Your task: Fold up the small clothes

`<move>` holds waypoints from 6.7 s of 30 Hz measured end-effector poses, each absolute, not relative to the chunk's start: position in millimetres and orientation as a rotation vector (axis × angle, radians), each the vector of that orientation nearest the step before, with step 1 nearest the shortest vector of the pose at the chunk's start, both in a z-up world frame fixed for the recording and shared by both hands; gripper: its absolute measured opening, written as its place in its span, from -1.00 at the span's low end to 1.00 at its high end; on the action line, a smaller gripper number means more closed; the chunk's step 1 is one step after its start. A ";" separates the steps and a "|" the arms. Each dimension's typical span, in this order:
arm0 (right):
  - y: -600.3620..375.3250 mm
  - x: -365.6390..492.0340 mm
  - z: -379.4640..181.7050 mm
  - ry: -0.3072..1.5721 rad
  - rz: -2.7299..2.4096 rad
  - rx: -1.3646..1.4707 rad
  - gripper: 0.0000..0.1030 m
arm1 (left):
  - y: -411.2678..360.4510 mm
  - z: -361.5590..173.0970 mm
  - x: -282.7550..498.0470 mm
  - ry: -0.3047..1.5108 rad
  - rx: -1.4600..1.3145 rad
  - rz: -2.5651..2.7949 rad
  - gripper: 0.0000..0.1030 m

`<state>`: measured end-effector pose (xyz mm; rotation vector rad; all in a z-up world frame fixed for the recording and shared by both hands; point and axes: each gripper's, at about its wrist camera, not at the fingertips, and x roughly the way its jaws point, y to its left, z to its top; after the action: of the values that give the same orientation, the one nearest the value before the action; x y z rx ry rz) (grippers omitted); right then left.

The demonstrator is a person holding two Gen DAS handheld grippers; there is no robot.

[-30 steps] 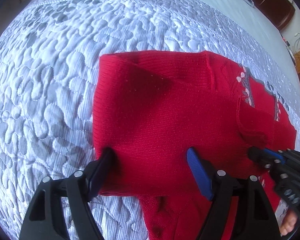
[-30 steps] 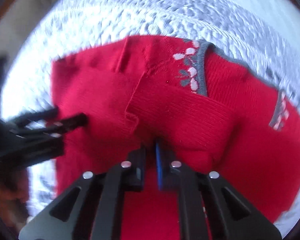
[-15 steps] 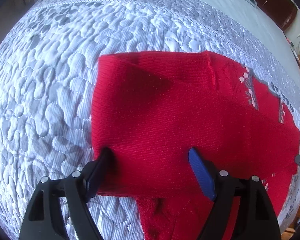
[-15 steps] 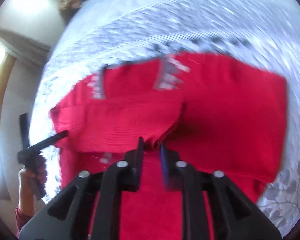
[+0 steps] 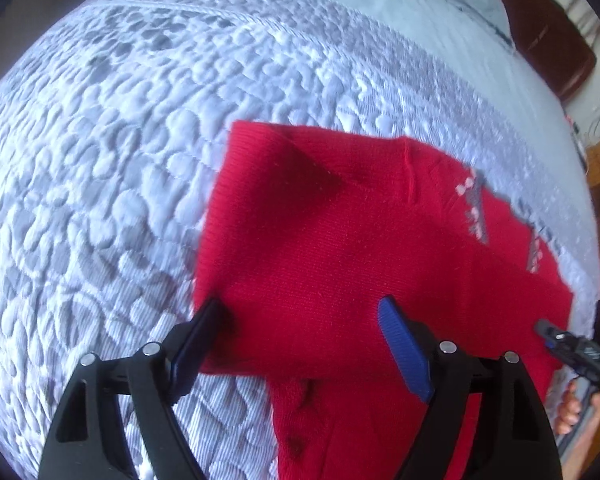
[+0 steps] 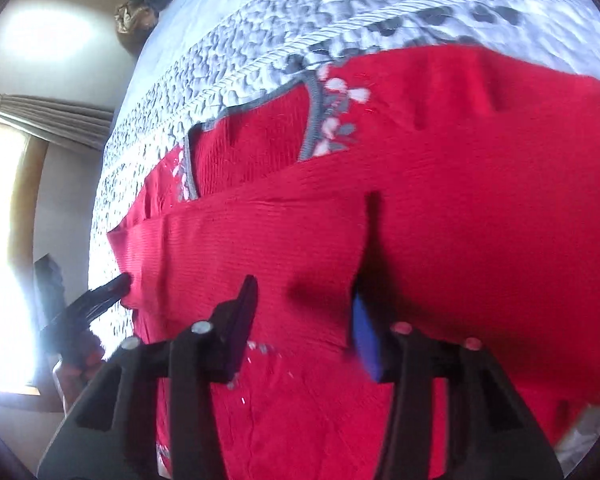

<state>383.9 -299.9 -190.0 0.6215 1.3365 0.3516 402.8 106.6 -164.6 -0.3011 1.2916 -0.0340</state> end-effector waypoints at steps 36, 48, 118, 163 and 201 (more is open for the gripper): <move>-413.8 309.6 -161.4 1.253 0.112 0.412 -0.30 | 67.9 -184.1 399.0 1.286 0.000 0.104 0.76; -355.5 71.7 -140.3 1.399 0.318 0.311 -0.02 | 104.5 -163.1 187.3 1.405 0.080 -0.170 0.76; -389.4 221.0 -137.6 1.335 0.357 0.452 -0.30 | 87.6 -126.0 286.5 1.276 -0.144 -0.326 -0.08; -434.8 382.5 -78.3 1.142 0.235 0.426 -0.93 | 46.3 -83.6 459.6 1.035 -0.117 -0.267 -0.92; -392.7 245.1 -168.6 1.437 0.245 0.467 0.21 | 91.8 -179.6 313.2 1.405 -0.272 -0.227 0.74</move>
<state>245.1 -392.7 -168.6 0.4670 1.4366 0.2448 313.2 91.8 -179.6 -0.2723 1.4051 -0.2271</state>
